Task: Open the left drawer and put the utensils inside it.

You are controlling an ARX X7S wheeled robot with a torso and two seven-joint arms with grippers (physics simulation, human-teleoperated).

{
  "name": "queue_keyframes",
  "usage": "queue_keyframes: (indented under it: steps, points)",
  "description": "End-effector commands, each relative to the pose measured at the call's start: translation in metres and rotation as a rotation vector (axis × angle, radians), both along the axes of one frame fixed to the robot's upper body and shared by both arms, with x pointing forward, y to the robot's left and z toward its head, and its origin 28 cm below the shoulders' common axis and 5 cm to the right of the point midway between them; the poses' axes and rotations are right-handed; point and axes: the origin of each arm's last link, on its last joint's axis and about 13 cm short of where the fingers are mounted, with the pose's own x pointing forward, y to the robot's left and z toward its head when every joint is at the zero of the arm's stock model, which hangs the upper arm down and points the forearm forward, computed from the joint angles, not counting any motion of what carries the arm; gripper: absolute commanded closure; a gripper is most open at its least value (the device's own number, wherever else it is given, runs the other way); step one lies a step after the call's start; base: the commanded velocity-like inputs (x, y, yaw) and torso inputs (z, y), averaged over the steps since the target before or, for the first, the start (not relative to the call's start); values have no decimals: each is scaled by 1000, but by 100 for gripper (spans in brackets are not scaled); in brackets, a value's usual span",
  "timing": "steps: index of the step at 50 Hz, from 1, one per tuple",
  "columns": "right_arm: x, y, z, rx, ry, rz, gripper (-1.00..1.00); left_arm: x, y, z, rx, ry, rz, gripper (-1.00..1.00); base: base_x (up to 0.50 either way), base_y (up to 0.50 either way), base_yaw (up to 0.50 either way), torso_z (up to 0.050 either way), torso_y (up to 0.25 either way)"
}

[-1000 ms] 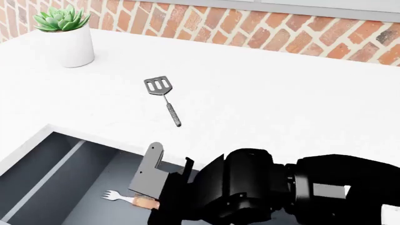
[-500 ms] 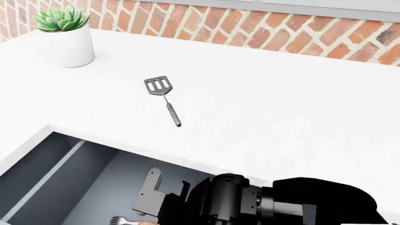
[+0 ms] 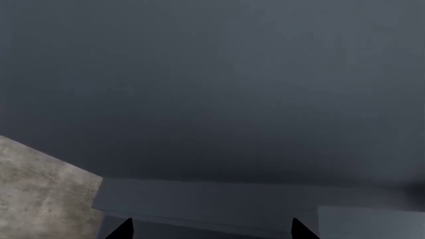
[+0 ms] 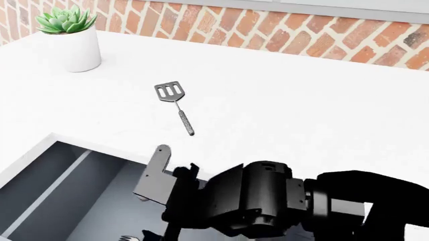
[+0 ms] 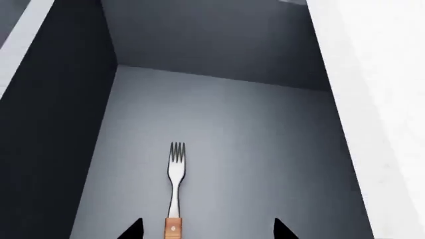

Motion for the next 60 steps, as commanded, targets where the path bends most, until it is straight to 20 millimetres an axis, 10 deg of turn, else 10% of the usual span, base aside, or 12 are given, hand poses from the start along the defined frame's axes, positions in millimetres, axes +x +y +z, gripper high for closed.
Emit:
queue_keyframes:
  steps: [1,8,14,20,30,60]
  points:
    - [-18,-22,84,241,-154,8,-100,0,0,0,1,-2,1,-100,0,0,0,0,0]
    - [-21,-44,138,424,-197,-44,-100,0,1,0,2,-2,3,-100,0,0,0,0,0]
    - [20,-39,156,475,-225,-428,-100,0,2,1,2,-3,7,-100,0,0,0,0,0]
    - [84,-33,141,394,-312,-748,-100,0,2,1,2,-1,9,-100,0,0,0,0,0]
    - [134,-11,117,398,-358,-821,-100,0,1,0,4,0,7,-100,0,0,0,0,0]
    - [126,-12,60,385,23,-771,-100,-1,0,0,19,-5,11,-100,0,0,0,0,0]
